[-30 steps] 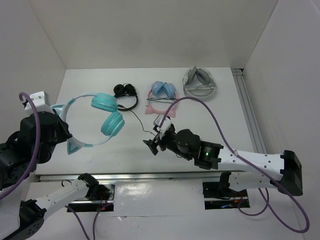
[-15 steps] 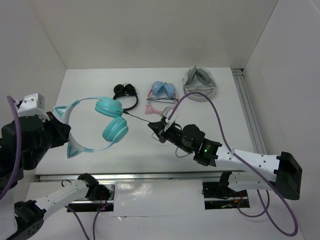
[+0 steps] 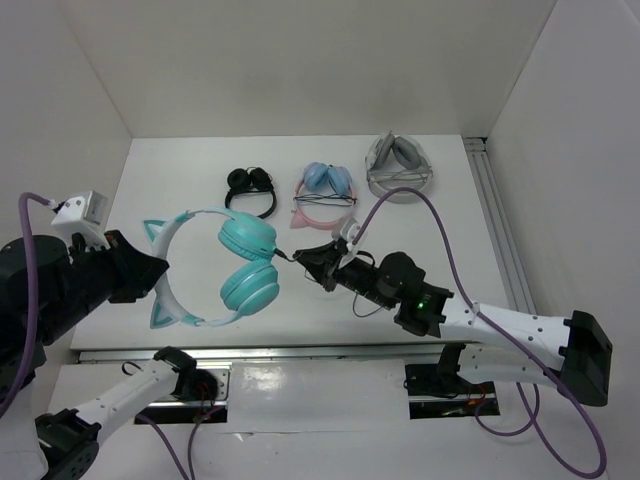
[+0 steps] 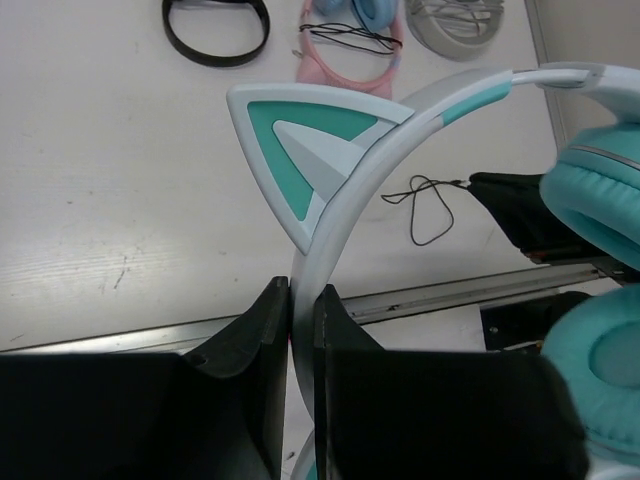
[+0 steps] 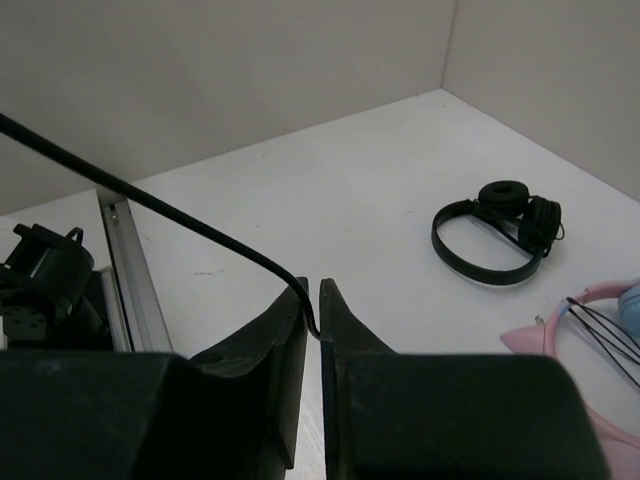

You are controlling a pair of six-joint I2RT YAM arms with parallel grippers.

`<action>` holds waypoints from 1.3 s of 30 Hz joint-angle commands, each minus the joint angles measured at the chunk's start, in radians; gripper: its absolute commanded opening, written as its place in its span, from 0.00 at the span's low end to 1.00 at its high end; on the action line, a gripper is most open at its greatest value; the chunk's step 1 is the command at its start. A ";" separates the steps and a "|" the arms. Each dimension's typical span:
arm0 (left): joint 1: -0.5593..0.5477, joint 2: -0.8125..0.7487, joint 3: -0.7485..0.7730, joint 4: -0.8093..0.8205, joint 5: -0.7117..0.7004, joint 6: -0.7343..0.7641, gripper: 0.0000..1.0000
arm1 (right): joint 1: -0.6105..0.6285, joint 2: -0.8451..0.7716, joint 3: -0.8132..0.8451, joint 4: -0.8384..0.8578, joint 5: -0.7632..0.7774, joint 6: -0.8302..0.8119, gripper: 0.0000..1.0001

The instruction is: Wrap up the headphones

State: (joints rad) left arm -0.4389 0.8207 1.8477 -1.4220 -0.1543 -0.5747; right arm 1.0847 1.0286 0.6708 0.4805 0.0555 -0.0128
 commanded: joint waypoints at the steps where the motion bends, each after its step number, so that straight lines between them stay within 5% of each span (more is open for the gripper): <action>1: 0.032 -0.003 0.005 0.201 0.211 -0.020 0.00 | 0.017 -0.025 -0.017 0.050 -0.016 0.004 0.17; 12: 0.074 0.006 0.117 0.181 0.171 -0.069 0.00 | 0.026 -0.007 -0.062 0.081 0.067 -0.007 0.38; 29: 0.074 0.043 0.269 0.109 -0.034 -0.140 0.00 | -0.051 -0.065 -0.238 0.136 0.100 0.057 0.40; 31: 0.074 0.043 0.269 0.109 -0.034 -0.140 0.00 | -0.062 -0.065 -0.247 0.136 0.089 0.057 0.31; 33: 0.074 0.043 0.269 0.109 -0.056 -0.149 0.00 | -0.062 -0.065 -0.247 0.136 0.089 0.057 0.00; 39: 0.074 0.043 0.225 0.118 -0.175 -0.159 0.00 | -0.062 -0.056 -0.235 0.087 0.197 0.098 0.00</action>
State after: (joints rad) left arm -0.3634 0.8505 2.0830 -1.4109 -0.2447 -0.6754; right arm 1.0267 0.9840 0.4240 0.5438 0.1677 0.0509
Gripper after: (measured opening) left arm 0.214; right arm 0.012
